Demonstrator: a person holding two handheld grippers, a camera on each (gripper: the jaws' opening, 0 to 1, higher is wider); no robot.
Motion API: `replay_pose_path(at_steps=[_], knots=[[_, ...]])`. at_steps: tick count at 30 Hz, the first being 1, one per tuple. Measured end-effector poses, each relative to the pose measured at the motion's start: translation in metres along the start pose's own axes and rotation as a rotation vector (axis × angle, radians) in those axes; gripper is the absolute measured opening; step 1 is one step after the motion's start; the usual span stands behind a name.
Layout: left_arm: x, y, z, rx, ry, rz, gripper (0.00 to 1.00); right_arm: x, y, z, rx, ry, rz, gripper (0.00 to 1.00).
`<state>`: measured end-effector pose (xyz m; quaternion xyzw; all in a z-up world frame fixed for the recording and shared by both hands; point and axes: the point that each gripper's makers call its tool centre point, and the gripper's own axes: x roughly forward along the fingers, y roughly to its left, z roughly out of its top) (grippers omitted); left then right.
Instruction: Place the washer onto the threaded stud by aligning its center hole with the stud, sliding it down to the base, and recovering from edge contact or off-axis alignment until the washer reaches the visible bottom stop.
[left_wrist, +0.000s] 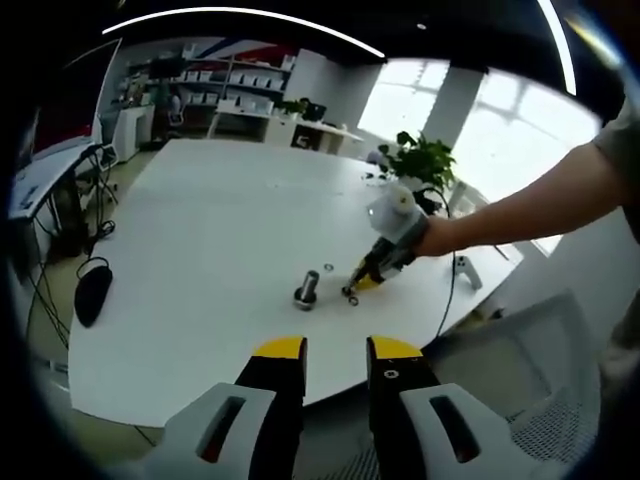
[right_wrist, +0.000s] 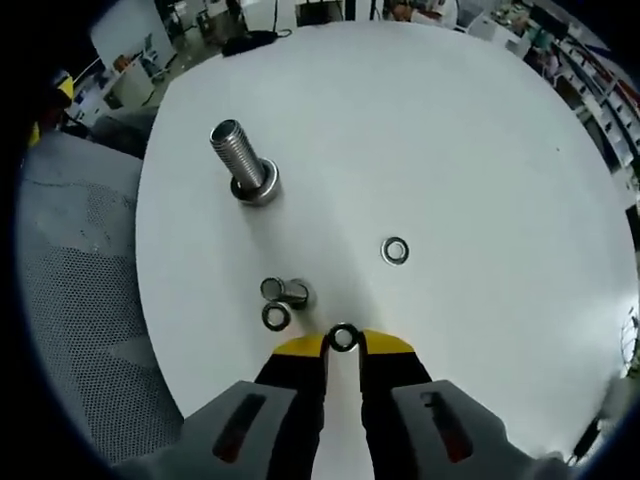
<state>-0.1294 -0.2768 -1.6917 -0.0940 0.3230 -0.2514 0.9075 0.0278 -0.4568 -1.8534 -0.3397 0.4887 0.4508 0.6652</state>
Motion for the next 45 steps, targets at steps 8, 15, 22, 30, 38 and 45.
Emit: replay_pose_path(at_steps=[8, 15, 22, 30, 38, 45], knots=[[0.001, -0.001, -0.002, 0.007, 0.013, -0.007, 0.21, -0.008, 0.003, -0.009, 0.014, -0.008, -0.014, 0.13], [0.001, -0.002, -0.001, 0.007, 0.010, -0.007, 0.21, -0.030, 0.004, -0.002, 0.053, -0.077, -0.012, 0.13], [0.001, -0.001, -0.002, 0.008, 0.015, -0.008, 0.21, -0.044, 0.010, 0.010, 0.026, -0.121, -0.011, 0.13], [0.001, -0.001, -0.002, 0.005, 0.012, -0.004, 0.21, -0.057, 0.019, 0.033, -0.048, -0.163, -0.014, 0.13], [0.000, 0.000, -0.002, 0.004, 0.009, -0.003, 0.21, -0.057, 0.028, 0.047, -0.111, -0.164, -0.003, 0.13], [0.000, 0.000, -0.001, 0.001, 0.003, 0.001, 0.21, -0.053, 0.029, 0.047, -0.135, -0.142, 0.003, 0.13]])
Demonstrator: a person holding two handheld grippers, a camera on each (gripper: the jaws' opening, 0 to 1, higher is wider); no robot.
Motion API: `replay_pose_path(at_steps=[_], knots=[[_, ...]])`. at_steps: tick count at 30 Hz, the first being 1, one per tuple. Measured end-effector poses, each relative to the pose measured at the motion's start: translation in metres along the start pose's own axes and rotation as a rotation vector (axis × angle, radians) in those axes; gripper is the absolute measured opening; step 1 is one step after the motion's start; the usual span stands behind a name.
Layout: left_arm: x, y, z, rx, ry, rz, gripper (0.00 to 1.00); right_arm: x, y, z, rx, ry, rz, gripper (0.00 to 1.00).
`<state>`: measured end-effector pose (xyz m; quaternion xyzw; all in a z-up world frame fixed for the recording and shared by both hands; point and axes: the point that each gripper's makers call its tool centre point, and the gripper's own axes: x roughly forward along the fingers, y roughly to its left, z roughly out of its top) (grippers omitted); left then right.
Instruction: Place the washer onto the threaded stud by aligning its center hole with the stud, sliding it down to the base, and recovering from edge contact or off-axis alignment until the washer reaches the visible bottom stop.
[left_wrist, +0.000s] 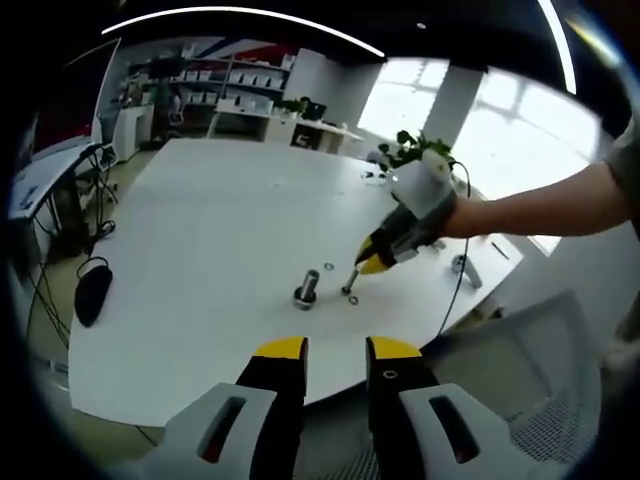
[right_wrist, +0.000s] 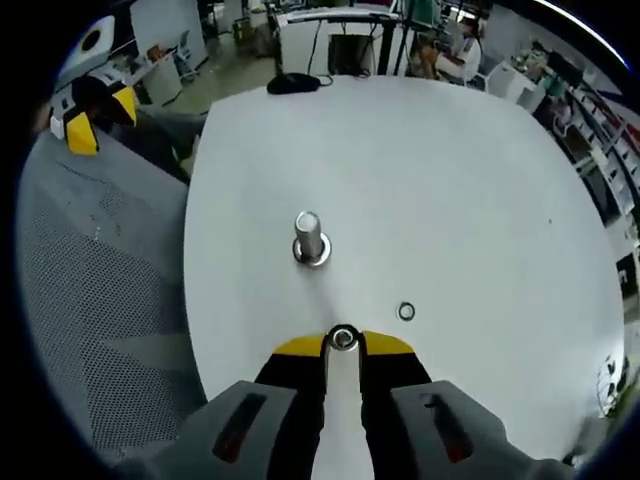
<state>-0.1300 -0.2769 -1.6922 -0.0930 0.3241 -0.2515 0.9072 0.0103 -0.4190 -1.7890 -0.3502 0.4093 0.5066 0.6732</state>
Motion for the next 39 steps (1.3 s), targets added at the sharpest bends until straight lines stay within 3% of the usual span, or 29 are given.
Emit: replay_pose_path(at_steps=[10, 24, 39], knots=[[0.000, 0.001, 0.001, -0.003, -0.008, 0.001, 0.21, 0.008, -0.001, -0.005, -0.012, 0.023, 0.010, 0.13], [0.000, 0.001, 0.002, -0.004, -0.010, 0.000, 0.21, 0.041, -0.001, -0.020, -0.022, 0.102, 0.035, 0.14], [0.000, 0.000, 0.002, -0.005, -0.013, -0.001, 0.21, 0.043, -0.002, -0.033, 0.022, 0.109, 0.028, 0.16]])
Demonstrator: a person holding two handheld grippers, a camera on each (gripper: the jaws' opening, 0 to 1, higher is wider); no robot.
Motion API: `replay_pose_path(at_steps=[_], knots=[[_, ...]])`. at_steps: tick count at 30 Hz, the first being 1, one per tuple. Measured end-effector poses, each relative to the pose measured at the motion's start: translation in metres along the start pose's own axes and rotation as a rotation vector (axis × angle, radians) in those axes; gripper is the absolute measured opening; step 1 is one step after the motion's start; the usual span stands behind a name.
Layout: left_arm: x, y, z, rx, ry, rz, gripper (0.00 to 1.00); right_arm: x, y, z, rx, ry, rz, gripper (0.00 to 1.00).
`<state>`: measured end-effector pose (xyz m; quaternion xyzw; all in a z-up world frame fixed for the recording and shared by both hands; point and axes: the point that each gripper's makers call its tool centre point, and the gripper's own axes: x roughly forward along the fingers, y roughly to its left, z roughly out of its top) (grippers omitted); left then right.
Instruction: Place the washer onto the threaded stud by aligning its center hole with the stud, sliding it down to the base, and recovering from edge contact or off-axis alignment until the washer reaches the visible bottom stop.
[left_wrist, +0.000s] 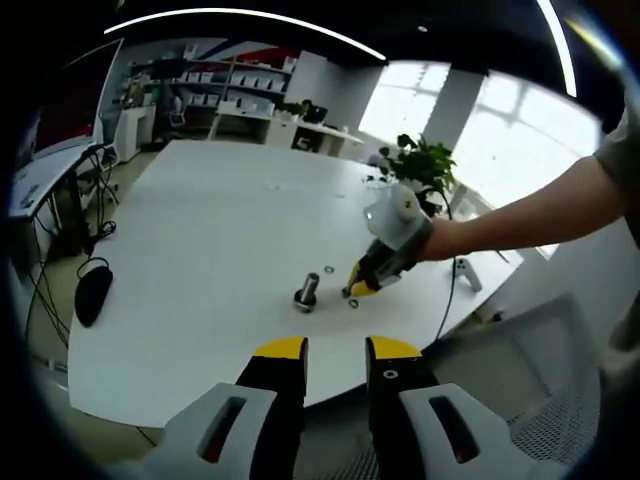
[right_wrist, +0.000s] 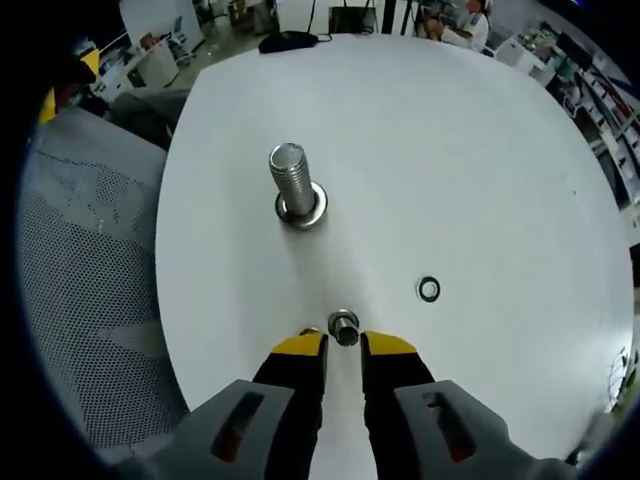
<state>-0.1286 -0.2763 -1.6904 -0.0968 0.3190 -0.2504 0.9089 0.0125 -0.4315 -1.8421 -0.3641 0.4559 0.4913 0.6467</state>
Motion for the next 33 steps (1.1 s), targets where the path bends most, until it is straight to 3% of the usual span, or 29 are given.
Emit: replay_pose_path(at_steps=[6, 12, 15, 19, 26, 33], knots=[[0.000, 0.000, 0.000, -0.001, 0.001, 0.002, 0.21, -0.005, -0.002, -0.005, 0.017, -0.008, -0.006, 0.17], [0.000, 0.000, 0.000, 0.001, 0.001, 0.000, 0.21, -0.010, -0.006, -0.022, 0.023, 0.009, -0.007, 0.18], [0.000, 0.000, 0.000, 0.000, -0.001, 0.001, 0.21, -0.011, -0.012, -0.030, 0.018, 0.024, -0.024, 0.18], [0.000, 0.000, 0.000, -0.002, -0.001, 0.002, 0.21, -0.012, -0.027, -0.034, 0.081, 0.024, -0.058, 0.18], [0.000, 0.000, 0.000, -0.002, -0.002, 0.000, 0.21, -0.009, -0.055, -0.016, 0.297, -0.056, -0.087, 0.18], [0.000, 0.000, 0.001, -0.005, -0.008, 0.000, 0.21, 0.003, -0.059, 0.005, 0.302, -0.073, -0.069, 0.19]])
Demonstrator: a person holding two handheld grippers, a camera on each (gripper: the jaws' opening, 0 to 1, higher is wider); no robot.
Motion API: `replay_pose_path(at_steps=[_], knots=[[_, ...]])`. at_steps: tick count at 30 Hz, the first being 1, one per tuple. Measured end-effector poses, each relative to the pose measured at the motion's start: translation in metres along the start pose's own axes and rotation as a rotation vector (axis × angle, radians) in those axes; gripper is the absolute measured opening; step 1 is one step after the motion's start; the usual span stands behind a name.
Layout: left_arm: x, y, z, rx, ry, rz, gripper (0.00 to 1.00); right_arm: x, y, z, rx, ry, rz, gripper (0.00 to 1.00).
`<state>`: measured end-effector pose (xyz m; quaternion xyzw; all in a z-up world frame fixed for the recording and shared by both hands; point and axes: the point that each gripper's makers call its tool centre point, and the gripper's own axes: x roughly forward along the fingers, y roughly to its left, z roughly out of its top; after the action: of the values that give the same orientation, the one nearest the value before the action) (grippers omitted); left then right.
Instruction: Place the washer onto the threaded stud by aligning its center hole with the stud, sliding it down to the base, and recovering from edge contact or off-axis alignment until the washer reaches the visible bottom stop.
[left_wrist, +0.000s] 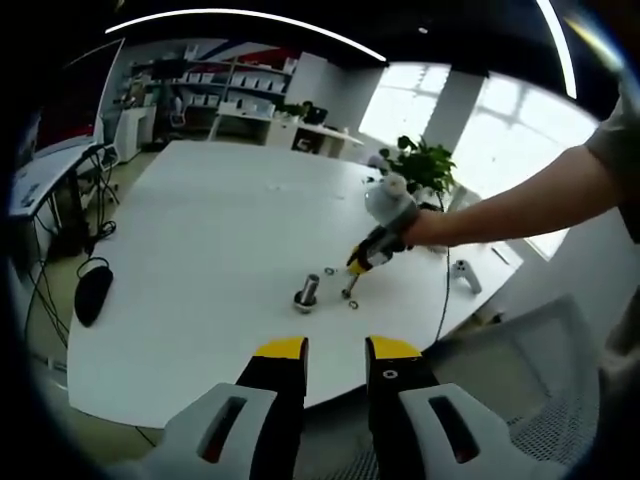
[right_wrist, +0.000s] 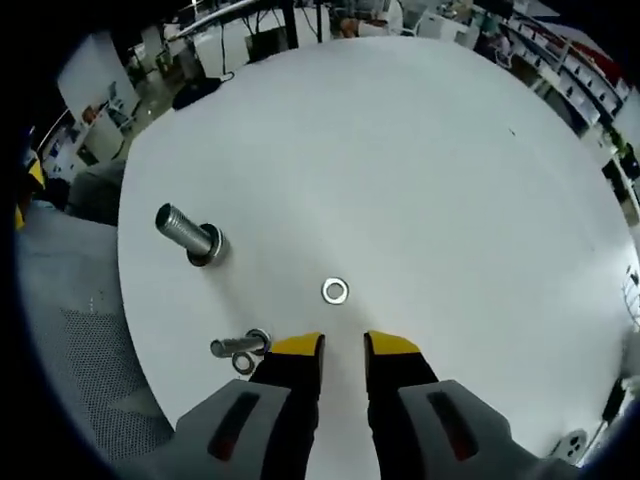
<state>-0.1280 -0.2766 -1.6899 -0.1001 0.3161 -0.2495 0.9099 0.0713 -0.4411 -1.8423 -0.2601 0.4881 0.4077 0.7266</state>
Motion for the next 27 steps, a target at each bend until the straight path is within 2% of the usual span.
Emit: replay_pose_path(at_steps=[2, 4, 8, 16, 19, 23, 27], knots=[[0.000, 0.000, 0.000, -0.001, -0.001, 0.000, 0.21, 0.005, 0.006, 0.004, 0.010, -0.013, 0.033, 0.19], [0.000, 0.000, 0.000, -0.002, -0.002, 0.000, 0.21, 0.009, 0.004, 0.006, 0.006, 0.003, 0.025, 0.19], [0.000, 0.000, 0.000, -0.003, -0.003, 0.000, 0.21, 0.012, 0.005, 0.016, 0.007, -0.012, 0.022, 0.20], [0.000, -0.001, 0.000, 0.000, -0.003, -0.005, 0.21, 0.017, 0.005, 0.018, -0.035, 0.012, 0.012, 0.19], [0.000, -0.001, 0.001, 0.000, -0.004, -0.006, 0.20, 0.018, 0.005, 0.017, -0.139, 0.032, 0.009, 0.19], [0.000, -0.002, 0.000, 0.003, -0.004, -0.010, 0.20, 0.019, 0.005, 0.017, -0.162, 0.058, 0.026, 0.19], [0.000, -0.002, 0.000, 0.004, -0.004, -0.013, 0.20, 0.019, 0.005, 0.017, -0.241, 0.151, 0.034, 0.18]])
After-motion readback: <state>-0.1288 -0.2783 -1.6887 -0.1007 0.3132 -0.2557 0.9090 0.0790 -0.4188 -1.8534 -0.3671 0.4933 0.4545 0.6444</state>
